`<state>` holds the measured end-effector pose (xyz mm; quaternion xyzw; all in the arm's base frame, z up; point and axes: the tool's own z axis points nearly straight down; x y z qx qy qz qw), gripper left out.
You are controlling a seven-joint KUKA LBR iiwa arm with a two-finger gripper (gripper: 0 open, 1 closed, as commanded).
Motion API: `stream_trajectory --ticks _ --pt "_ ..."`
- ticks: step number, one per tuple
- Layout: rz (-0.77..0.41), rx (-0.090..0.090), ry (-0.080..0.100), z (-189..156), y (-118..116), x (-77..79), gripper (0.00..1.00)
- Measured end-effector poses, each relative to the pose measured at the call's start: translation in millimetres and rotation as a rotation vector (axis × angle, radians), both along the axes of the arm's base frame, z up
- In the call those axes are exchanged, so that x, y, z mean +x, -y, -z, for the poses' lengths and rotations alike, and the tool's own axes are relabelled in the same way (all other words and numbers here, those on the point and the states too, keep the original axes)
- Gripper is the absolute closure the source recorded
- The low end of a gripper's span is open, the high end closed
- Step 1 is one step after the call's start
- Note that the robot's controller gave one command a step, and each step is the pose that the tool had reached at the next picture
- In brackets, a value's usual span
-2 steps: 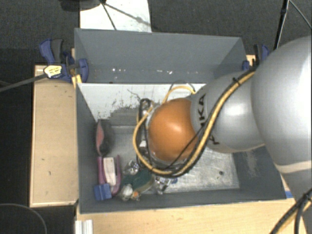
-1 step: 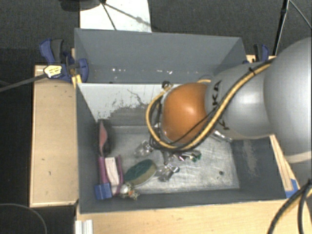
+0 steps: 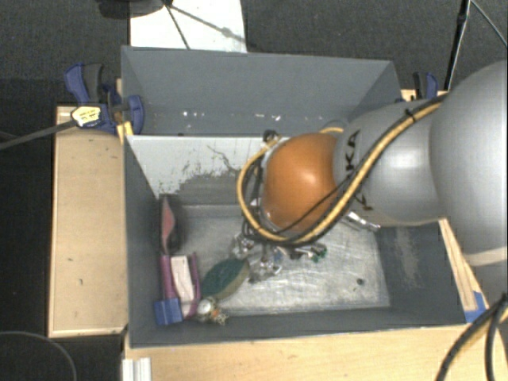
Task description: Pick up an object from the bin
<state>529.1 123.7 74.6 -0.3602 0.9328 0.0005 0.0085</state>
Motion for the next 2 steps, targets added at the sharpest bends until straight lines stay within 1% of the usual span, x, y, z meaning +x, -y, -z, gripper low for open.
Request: stream_trajectory --ticks 1,2 --pt "0.004 -0.004 -0.007 -70.9 -0.6 2.4 1.0" --pt "0.009 -0.004 -0.006 -128.2 -1.3 4.5 1.0"
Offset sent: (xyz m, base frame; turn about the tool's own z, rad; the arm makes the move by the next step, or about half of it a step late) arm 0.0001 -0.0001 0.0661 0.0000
